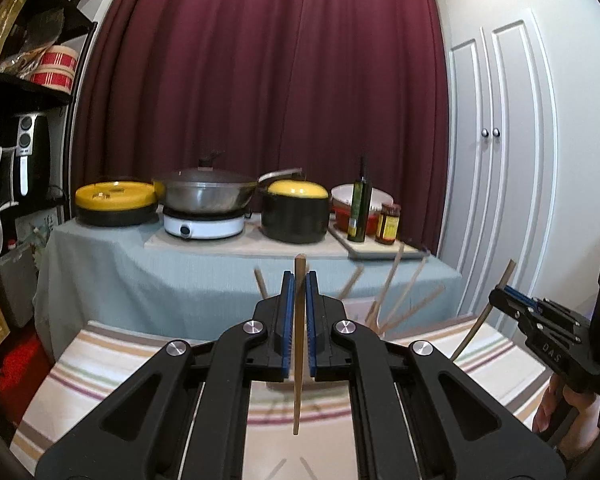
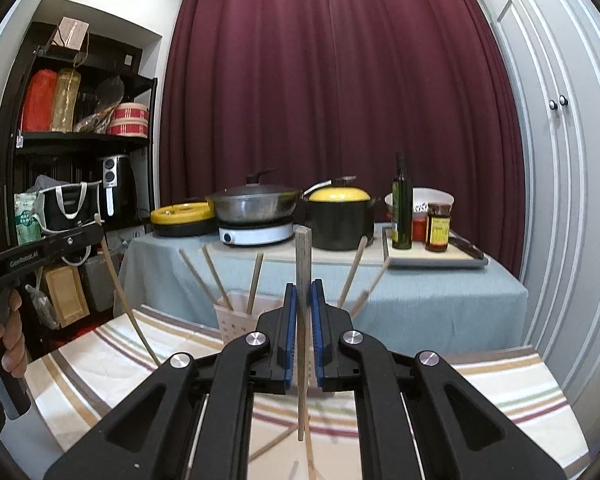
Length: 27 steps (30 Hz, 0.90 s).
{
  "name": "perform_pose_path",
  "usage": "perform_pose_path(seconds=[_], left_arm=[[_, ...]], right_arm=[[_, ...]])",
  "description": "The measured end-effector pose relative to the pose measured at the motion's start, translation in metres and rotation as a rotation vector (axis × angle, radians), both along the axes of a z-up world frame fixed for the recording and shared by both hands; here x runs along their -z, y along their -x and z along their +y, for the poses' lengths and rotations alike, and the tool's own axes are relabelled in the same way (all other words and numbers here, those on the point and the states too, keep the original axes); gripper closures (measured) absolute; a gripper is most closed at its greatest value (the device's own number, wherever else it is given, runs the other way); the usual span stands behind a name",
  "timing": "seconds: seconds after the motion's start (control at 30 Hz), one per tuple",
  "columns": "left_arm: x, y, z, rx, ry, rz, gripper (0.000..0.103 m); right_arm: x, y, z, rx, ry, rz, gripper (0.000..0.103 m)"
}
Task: Organize utensils
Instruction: 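Lift both held chopsticks upright and carry them above the caddy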
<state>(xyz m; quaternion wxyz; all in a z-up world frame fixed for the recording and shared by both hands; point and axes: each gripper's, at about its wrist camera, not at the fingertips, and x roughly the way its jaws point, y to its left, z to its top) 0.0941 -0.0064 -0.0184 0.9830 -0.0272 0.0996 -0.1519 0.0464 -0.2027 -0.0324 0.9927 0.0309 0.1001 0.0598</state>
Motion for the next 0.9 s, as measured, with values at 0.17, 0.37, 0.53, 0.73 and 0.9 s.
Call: perform_pose_path(seconds=[0.17,0.37,0.53,0.73,0.9], left_arm=[[-0.024,-0.014,-0.003,-0.006,-0.009,-0.079,0.097],[-0.048,-0.034,-0.007,-0.005,-0.011,-0.142,0.097],[-0.063,-0.050,-0.009,-0.003,-0.011,-0.183,0.097],[-0.071,-0.067,-0.014,-0.003,-0.015,-0.211,0.097],[-0.068,-0.080,-0.015,-0.004,-0.005,-0.214,0.097]], right_arm=[[-0.016,-0.009,0.000,0.002,0.007,-0.053,0.095],[-0.034,-0.023,-0.002,0.001,0.003,-0.103,0.095],[-0.046,-0.036,-0.004,0.003,0.010,-0.139,0.095],[-0.051,-0.055,-0.003,0.000,0.011,-0.161,0.095],[-0.049,-0.070,-0.004,-0.004,0.004,-0.161,0.095]])
